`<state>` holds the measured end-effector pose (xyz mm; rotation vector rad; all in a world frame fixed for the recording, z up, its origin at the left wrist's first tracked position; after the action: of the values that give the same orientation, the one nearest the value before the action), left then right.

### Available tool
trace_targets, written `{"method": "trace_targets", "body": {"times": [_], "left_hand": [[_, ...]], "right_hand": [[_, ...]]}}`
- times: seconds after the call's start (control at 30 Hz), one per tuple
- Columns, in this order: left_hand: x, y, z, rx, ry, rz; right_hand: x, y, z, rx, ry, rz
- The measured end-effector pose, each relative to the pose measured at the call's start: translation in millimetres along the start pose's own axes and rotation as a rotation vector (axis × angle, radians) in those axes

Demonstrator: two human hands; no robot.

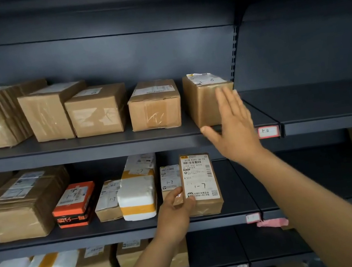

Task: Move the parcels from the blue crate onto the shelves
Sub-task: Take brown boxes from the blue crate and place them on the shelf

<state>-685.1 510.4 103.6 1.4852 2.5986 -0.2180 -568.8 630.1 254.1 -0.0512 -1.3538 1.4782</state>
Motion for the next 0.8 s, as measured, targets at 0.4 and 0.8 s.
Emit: {"method": "trace_targets", "body": {"times": [0.4,0.8], "left_hand": [[19,46,40,0.246,0.042,0.086],[85,60,93,0.906,0.129,0.254]], "right_hand": [[-158,103,-72,0.283,0.456,0.42],[-141,193,-103,0.15,0.502,0.568]]}}
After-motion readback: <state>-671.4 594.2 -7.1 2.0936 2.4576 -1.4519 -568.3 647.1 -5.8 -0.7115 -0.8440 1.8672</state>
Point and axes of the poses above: each hand's wrist, its own x-axis towards the middle knuckle, its own y-axis out of the palm, z = x × y, the point moved 4 cm from there along x, towards the middle knuckle
